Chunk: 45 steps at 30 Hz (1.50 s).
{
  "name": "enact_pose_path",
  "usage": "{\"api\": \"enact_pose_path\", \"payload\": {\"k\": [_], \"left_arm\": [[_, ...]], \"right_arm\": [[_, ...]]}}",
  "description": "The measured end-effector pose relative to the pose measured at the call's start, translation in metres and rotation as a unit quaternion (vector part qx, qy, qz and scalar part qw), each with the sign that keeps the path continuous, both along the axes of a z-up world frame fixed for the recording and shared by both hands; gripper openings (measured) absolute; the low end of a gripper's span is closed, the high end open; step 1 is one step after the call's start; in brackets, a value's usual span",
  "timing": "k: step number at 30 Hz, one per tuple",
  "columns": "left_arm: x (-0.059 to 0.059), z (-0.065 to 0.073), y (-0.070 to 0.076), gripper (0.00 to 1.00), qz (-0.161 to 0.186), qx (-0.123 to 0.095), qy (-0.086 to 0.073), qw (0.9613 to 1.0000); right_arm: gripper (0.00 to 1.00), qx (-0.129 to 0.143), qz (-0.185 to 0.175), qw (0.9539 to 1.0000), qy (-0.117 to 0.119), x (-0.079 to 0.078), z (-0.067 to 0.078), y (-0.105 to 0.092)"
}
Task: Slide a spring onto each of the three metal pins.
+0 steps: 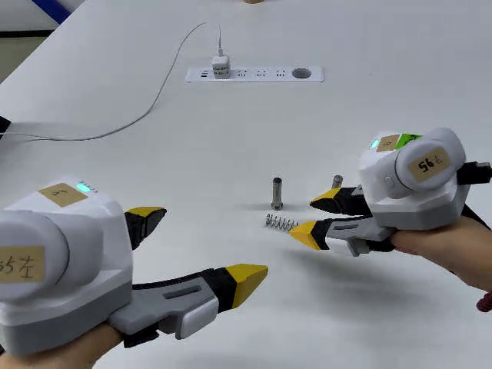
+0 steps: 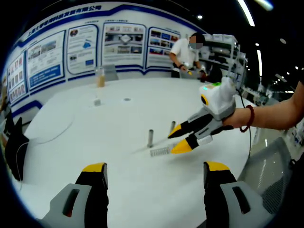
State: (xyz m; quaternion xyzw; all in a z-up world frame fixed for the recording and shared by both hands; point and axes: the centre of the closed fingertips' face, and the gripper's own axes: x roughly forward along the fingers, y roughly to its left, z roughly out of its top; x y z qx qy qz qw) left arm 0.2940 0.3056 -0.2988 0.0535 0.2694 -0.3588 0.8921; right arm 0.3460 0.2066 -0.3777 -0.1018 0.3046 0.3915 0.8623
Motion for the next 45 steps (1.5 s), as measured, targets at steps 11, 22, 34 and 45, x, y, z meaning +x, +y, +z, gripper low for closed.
{"api": "enact_pose_path", "payload": {"k": [11, 22, 34, 45], "left_arm": [[0.001, -0.003, -0.001, 0.84, -0.001, 0.001, 0.003, 1.0000], [0.001, -0.005, -0.001, 0.83, -0.002, 0.002, 0.007, 1.0000], [0.000, -0.006, -0.001, 0.82, -0.005, 0.004, 0.008, 0.9999], [0.000, -0.006, -0.004, 0.81, -0.003, -0.005, 0.013, 0.9999]], "right_arm": [[0.22, -0.022, 0.014, 0.9997, 0.003, 0.002, -0.018, 0.003], [0.16, -0.036, 0.019, 0.9992, 0.008, 0.002, -0.026, 0.005], [0.12, -0.039, 0.024, 0.9990, 0.004, 0.002, -0.027, 0.007], [0.11, -0.026, 0.023, 0.9994, -0.005, -0.001, -0.015, 0.010]]}}
